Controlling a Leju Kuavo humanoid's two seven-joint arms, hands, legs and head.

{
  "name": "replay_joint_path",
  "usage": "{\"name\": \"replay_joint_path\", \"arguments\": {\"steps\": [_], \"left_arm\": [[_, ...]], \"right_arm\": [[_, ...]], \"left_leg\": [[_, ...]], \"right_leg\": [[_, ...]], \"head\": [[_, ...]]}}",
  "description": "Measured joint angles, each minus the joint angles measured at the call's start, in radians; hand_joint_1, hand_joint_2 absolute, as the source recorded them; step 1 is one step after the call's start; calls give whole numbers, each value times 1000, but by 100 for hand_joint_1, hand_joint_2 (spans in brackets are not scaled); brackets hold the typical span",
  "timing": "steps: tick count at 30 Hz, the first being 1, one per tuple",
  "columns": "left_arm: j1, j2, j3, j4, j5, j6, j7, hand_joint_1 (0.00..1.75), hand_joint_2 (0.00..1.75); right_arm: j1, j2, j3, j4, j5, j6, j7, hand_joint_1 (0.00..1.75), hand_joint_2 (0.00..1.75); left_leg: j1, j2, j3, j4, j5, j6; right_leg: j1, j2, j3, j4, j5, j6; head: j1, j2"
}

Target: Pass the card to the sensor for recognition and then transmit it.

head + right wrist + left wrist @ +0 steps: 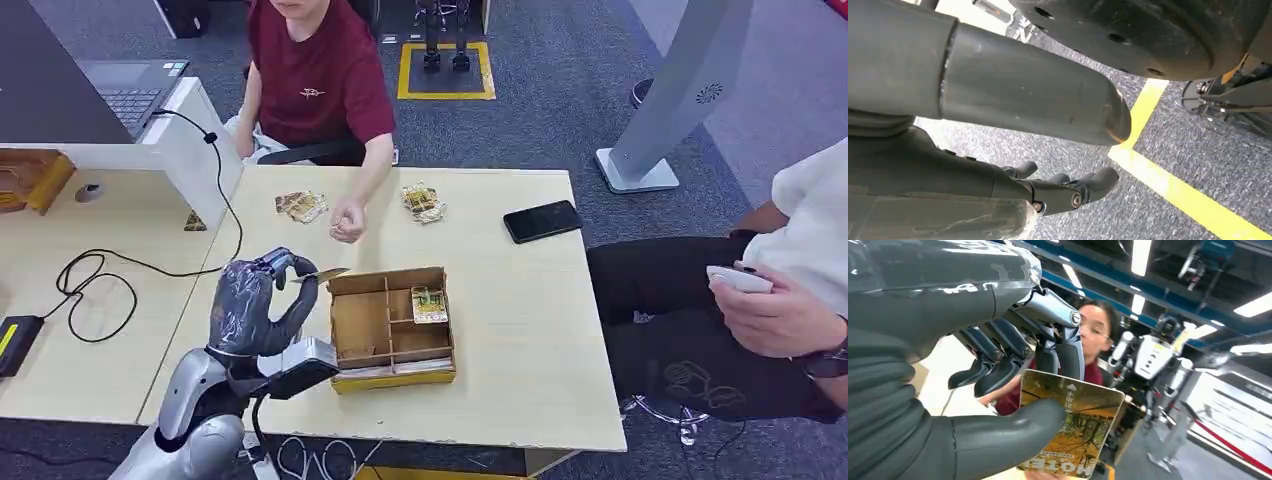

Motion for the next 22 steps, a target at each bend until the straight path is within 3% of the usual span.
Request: {"name": "replay_joint_path", "arguments": {"steps": [7, 9, 13, 22], "left_arm": [[-124, -6, 61, 108, 79, -16, 31, 175, 175], [-185, -21, 84, 185, 116, -35, 47, 175, 175], [-278, -46, 126, 324, 261, -81, 11, 175, 175], [-329, -71, 152, 452, 308, -82, -8, 175, 175]], "right_arm": [[-1, 0, 0, -1, 34, 9, 0, 0, 0], [-4, 0, 3, -1, 51, 11, 0, 0, 0], [-9, 0, 8, -1, 64, 12, -1, 0, 0], [-10, 0, 9, -1, 69, 13, 0, 0, 0]], "left_leg": [[0, 0, 0, 0, 1, 0], [0, -1, 0, 0, 2, 0], [0, 1, 0, 0, 3, -1], [0, 1, -1, 0, 3, -1]], "right_leg": [[0, 0, 0, 0, 1, 0], [0, -1, 0, 0, 1, 0], [0, 0, 0, 0, 3, -1], [0, 1, -1, 0, 3, -1]], "head": [[0, 0], [0, 0], [0, 0], [0, 0]]}}
